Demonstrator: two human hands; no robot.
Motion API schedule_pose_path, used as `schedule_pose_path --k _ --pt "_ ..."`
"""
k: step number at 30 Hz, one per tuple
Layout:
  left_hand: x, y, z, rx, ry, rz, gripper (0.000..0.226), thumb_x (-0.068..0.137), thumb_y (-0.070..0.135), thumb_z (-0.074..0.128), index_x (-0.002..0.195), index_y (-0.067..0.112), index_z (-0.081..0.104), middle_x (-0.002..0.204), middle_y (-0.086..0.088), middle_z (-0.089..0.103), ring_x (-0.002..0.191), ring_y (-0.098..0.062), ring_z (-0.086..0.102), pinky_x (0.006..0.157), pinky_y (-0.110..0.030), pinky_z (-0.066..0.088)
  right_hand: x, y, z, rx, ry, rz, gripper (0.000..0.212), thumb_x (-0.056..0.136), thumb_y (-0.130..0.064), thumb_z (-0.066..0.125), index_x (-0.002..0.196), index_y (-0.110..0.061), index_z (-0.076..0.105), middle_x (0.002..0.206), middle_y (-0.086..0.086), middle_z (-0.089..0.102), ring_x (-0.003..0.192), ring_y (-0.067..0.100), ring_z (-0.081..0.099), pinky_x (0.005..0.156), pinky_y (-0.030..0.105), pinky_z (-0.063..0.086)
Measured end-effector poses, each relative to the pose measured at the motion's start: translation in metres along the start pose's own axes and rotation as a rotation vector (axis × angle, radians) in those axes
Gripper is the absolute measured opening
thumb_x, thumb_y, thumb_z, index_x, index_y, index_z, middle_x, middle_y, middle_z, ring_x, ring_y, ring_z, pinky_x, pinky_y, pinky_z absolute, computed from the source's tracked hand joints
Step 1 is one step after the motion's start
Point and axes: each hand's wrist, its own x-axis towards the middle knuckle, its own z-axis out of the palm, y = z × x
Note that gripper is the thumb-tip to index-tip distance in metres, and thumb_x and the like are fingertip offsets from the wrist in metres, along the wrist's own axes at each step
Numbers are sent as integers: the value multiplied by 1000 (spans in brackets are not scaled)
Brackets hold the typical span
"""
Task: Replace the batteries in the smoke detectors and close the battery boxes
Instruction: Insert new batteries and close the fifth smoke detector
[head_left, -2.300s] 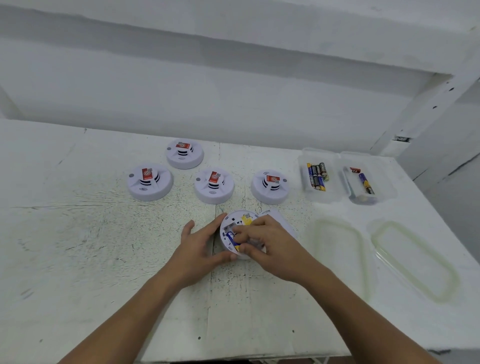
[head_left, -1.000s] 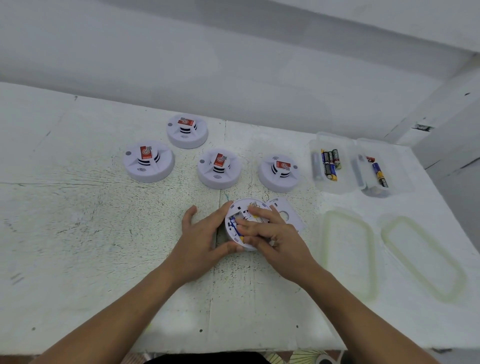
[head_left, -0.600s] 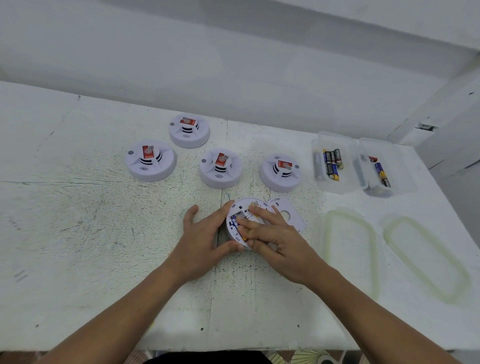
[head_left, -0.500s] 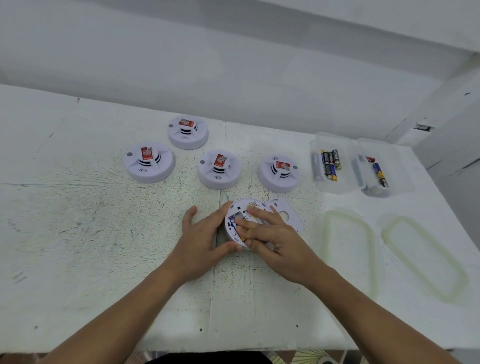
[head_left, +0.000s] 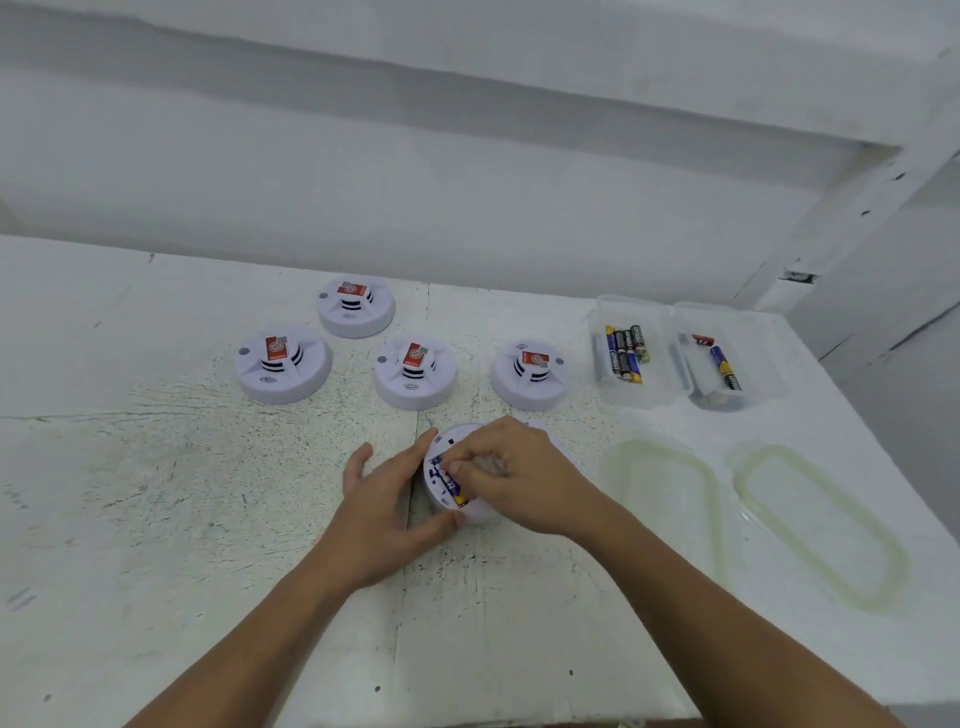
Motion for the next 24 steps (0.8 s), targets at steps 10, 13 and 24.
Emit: schedule_pose_path --k 10,13,24 --pt "1 0 5 56 62 9 72 69 73 50 134 55 24 119 42 51 121 21 35 116 -34 -1 17 40 -129 484 338 135 19 95 -13 52 92 -11 71 93 3 72 78 15 66 67 27 50" --pt "2 -3 7 69 77 0 78 69 78 48 138 51 24 121 36 53 122 18 35 117 -36 0 21 74 -177 494 689 232 17 92 -11 53 87 -9 69 88 7 70 69 17 62 62 30 48" --pt "3 -3 10 106 90 1 78 67 86 44 136 55 24 129 29 52 126 16 33 117 -37 2 45 192 -202 -588 282 752 31 88 0 42 61 -12 33 61 4 38 52 15 36 44 24 27"
